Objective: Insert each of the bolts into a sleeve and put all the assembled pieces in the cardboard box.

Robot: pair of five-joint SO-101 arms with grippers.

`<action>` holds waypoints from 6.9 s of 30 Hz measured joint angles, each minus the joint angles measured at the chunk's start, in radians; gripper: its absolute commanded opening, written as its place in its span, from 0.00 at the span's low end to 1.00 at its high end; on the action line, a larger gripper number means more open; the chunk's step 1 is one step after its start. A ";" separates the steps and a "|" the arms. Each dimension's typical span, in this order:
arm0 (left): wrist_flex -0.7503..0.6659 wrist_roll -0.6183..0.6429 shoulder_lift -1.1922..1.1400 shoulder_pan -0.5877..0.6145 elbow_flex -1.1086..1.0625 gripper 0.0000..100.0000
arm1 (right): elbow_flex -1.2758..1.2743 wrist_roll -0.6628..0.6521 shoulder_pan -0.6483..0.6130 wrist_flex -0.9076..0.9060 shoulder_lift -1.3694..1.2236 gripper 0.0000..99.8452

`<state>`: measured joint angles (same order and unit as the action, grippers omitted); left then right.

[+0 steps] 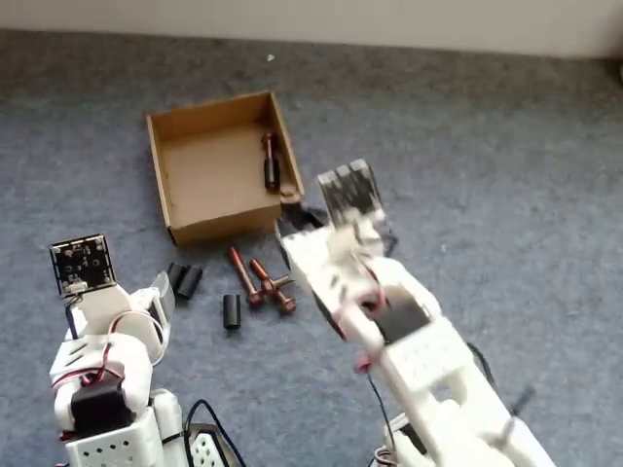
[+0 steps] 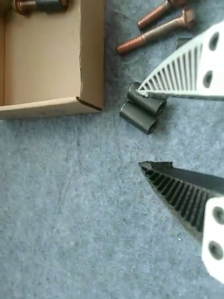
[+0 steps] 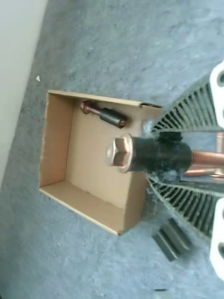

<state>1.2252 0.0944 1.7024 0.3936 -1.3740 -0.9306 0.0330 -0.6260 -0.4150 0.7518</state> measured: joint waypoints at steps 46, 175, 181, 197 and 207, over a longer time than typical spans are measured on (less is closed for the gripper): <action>-0.095 0.032 -0.008 0.172 -0.052 0.23 | 0.582 0.262 -0.261 -0.493 -0.726 0.15; -0.417 -0.276 -1.703 -0.446 0.689 0.08 | -0.330 0.213 0.345 -0.379 0.173 0.00; -0.284 -0.276 -1.700 -0.440 0.713 0.02 | -0.330 0.213 0.345 -0.379 0.173 0.00; -0.157 -0.278 -1.606 -0.437 0.697 0.04 | -0.330 0.213 0.345 -0.379 0.173 0.00; -0.038 -0.677 -1.309 -0.385 0.697 0.22 | -0.330 0.213 0.345 -0.379 0.173 0.00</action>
<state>1.1868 -0.5823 0.3936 0.0084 -0.6774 -1.2605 0.2463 -0.2808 -0.7940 0.9252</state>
